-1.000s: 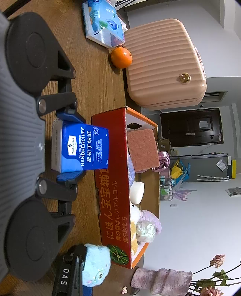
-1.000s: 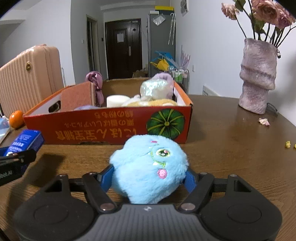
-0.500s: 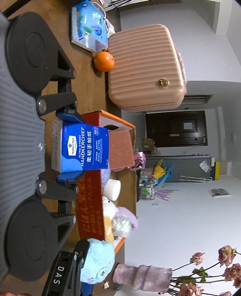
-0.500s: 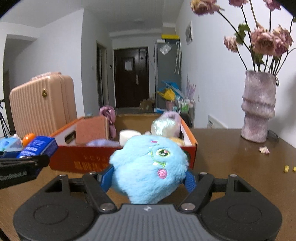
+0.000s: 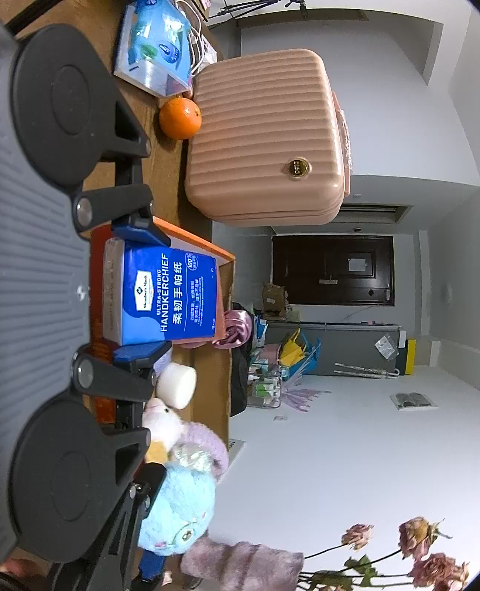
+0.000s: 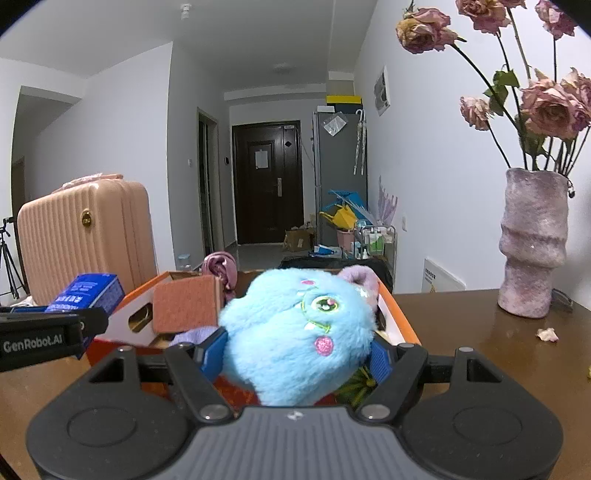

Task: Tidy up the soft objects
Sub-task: 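Carry the handkerchief pack and blue plush toy over the box with both tools, then open left tool dropping the pack while right tool releases the plush into the box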

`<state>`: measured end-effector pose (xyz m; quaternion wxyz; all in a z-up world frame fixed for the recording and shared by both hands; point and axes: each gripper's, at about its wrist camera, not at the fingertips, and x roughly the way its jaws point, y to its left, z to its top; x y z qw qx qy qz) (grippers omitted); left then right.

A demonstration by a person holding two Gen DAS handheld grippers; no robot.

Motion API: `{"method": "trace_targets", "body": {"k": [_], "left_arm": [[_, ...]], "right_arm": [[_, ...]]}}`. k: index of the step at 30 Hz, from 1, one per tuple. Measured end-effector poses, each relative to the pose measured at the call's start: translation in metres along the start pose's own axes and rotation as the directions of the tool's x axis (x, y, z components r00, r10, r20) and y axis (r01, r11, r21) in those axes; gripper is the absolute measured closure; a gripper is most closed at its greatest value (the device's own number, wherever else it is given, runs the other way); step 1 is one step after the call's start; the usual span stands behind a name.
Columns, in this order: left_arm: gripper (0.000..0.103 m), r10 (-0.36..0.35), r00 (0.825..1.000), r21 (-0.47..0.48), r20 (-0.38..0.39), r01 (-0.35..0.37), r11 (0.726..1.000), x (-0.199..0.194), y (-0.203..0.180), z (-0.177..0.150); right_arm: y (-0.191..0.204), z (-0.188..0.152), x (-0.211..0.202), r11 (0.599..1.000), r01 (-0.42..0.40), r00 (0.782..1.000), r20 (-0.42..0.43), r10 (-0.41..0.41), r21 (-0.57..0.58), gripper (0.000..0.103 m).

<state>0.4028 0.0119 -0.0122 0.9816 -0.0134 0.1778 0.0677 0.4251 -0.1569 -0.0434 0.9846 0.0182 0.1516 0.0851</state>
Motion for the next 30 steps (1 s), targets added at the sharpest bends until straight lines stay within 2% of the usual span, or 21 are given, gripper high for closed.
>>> {"method": "trace_targets", "body": {"k": [30], "left_arm": [[0.05,0.031,0.999,-0.002,0.008,-0.031,1.0,0.096,-0.01,0.027]], "right_arm": [[0.001,0.025,0.09,0.999,-0.007,1.0,0.027,0.008,-0.051,0.029]]}}
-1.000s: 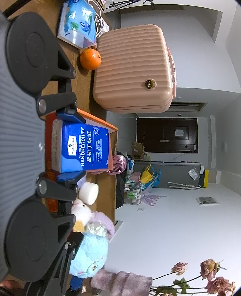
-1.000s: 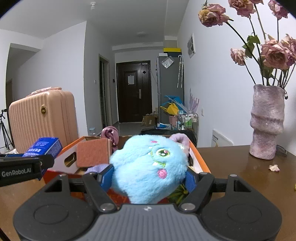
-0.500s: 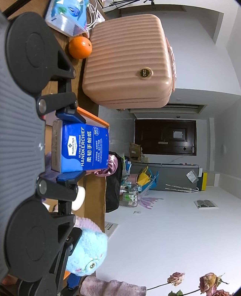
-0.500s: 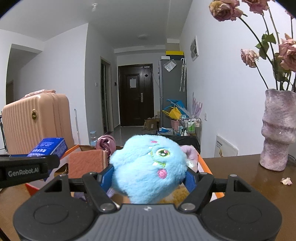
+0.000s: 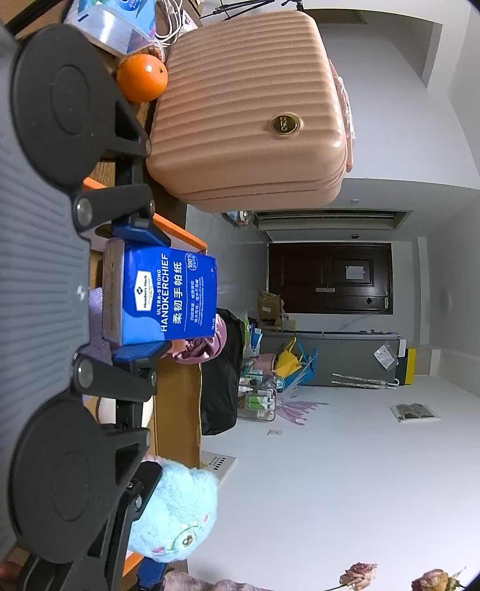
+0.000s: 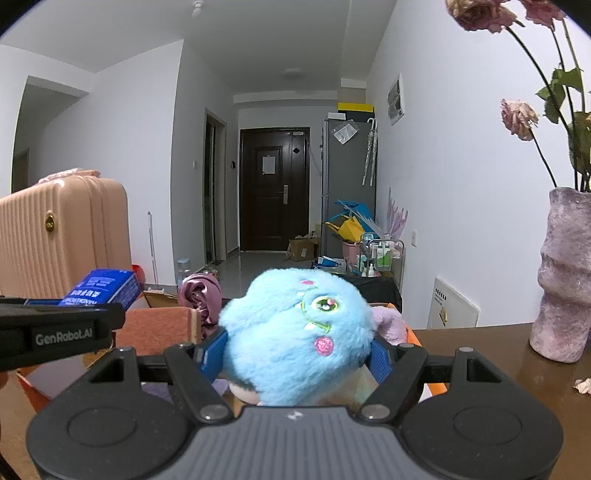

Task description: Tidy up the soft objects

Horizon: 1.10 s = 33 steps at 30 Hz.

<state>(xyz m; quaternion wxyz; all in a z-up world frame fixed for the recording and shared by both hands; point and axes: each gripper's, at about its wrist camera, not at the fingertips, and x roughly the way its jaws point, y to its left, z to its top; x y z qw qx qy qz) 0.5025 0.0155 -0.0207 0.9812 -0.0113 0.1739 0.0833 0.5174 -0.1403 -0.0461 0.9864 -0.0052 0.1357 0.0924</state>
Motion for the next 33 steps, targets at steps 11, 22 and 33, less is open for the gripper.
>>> {"method": "trace_targets", "body": {"k": [11,22,33], "left_arm": [[0.0,0.035,0.999,-0.025,0.034,-0.034,0.999,-0.002,0.006,0.0],[0.0,0.057,0.996,-0.044,0.061,-0.054,0.998,-0.011,0.01,-0.001],[0.0,0.072,0.995,-0.034,0.074,-0.07,0.997,-0.052,0.019,-0.016]], "right_arm": [[-0.004,-0.001,0.009,1.0,0.01,1.0,-0.026,-0.01,-0.004,0.0],[-0.01,-0.002,0.0,0.999,0.032,0.999,0.013,-0.032,0.02,0.0],[-0.012,-0.012,-0.044,0.999,0.043,0.998,0.046,-0.045,0.032,0.0]]}}
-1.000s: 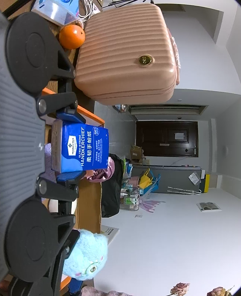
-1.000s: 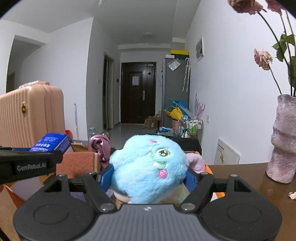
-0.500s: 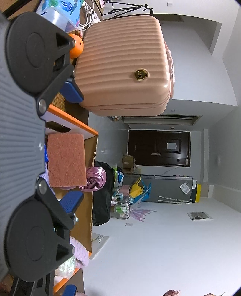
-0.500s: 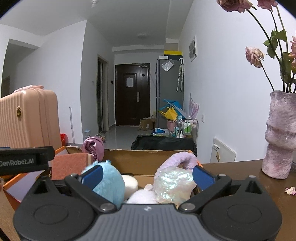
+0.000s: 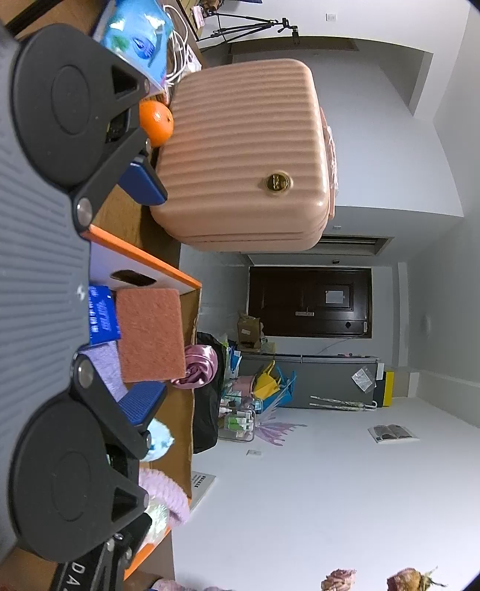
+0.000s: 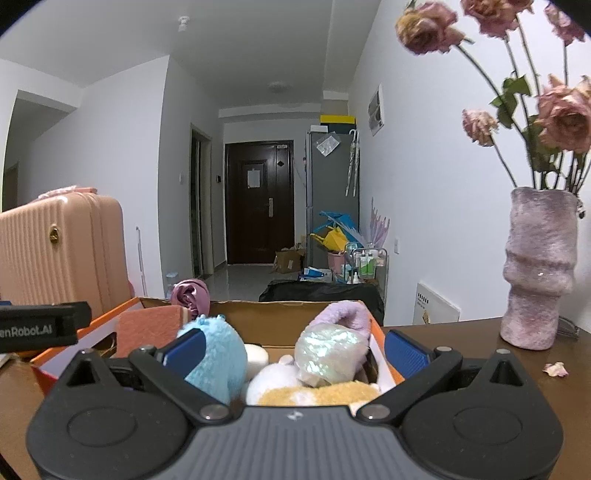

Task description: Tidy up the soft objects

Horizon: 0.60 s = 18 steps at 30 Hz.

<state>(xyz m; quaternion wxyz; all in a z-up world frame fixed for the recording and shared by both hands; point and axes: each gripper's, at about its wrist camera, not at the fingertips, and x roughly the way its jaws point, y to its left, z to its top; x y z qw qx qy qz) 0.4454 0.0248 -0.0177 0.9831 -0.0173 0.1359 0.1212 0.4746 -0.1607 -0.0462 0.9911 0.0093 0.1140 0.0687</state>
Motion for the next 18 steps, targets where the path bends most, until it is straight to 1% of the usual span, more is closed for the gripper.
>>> {"method": "trace_targets", "body": {"k": [8,14,18], "left_arm": [[0.0,-0.025,1.0,0.0,0.001,0.025,1.0,-0.048,0.01,-0.012],[0.0,-0.024,1.0,0.025,0.001,0.024,0.999,-0.089,0.018,-0.024],[0.0,-0.037,0.999,0.035,0.001,0.037,0.999,-0.121,0.023,-0.033]], "right_arm": [[-0.006,-0.011,-0.049,1.0,0.005,1.0,0.004,-0.005,0.007,0.0],[-0.011,-0.02,-0.091,1.0,0.01,1.0,-0.002,-0.01,0.01,0.0],[-0.014,-0.026,-0.121,1.0,0.011,1.0,-0.005,-0.011,0.004,0.0]]}}
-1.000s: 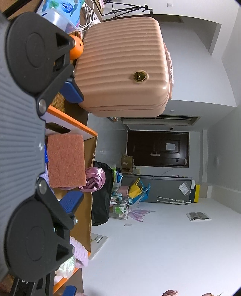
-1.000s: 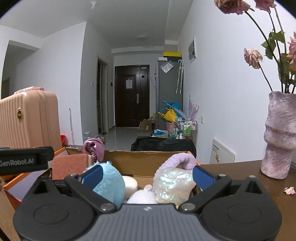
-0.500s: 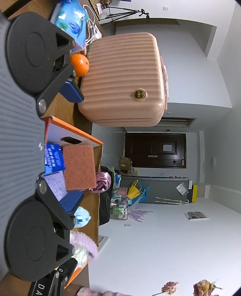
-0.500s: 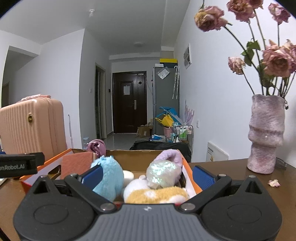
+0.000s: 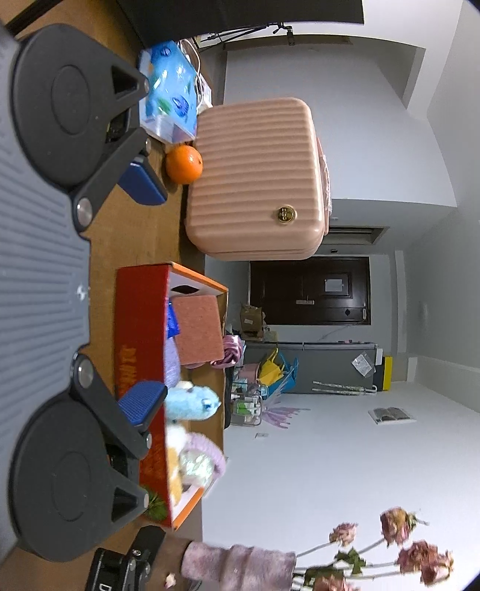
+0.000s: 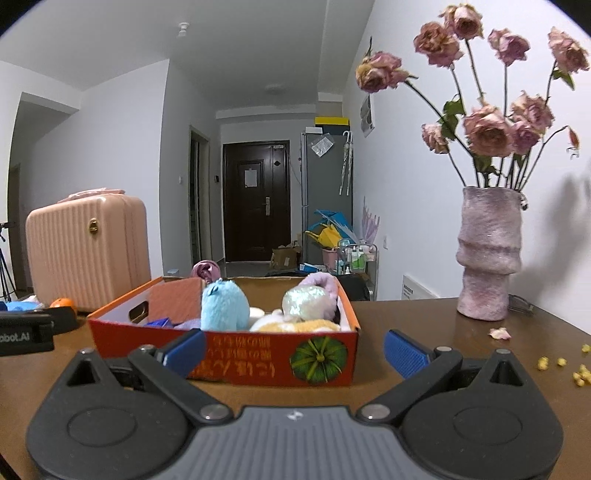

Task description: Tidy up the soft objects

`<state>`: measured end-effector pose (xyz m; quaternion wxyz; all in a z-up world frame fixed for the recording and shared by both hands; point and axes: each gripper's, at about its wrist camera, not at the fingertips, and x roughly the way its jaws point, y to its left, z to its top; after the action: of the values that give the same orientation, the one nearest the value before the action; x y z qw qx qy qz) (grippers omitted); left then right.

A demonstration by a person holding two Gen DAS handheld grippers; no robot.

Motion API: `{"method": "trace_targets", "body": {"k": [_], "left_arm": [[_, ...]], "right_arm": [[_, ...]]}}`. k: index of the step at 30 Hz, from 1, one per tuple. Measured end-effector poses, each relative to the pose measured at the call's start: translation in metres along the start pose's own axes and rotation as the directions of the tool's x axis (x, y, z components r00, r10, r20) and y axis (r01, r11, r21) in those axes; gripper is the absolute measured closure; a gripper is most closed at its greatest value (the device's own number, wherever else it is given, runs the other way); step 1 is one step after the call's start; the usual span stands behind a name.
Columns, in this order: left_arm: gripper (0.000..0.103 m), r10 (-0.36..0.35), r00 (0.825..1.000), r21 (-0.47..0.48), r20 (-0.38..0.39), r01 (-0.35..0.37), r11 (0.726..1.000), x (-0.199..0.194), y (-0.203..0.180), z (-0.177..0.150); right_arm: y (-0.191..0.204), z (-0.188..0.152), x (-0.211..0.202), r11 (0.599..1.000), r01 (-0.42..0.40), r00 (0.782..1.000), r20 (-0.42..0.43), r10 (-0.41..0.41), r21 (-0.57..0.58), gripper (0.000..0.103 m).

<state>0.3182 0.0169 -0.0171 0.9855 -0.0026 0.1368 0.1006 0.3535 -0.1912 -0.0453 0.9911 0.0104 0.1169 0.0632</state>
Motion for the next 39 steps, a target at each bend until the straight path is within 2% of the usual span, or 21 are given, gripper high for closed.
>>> {"method": "trace_targets", "body": {"k": [10,22,30,39], "left_arm": [[0.0,-0.062,0.998,0.034,0.031,0.061,0.998,-0.099,0.009,-0.025],[0.0,-0.125,0.992,0.056,0.004,0.125,0.991,-0.202,0.024,-0.066],[0.0,-0.13,0.99,0.059,0.046,0.128,0.99,-0.244,0.035,-0.074],[0.0,-0.142,0.986,0.07,0.091,0.136,0.988,-0.266,0.035,-0.072]], "right_arm": [[-0.003,-0.017,-0.096,1.0,-0.008,1.0,0.004,0.008,-0.009,0.0],[-0.013,-0.047,-0.214,1.0,-0.027,0.999,-0.016,0.027,0.002,0.0],[-0.011,-0.05,-0.275,0.999,-0.044,0.999,0.02,0.045,-0.018,0.0],[-0.002,-0.047,-0.307,0.996,-0.076,0.995,0.065,0.078,-0.044,0.0]]}}
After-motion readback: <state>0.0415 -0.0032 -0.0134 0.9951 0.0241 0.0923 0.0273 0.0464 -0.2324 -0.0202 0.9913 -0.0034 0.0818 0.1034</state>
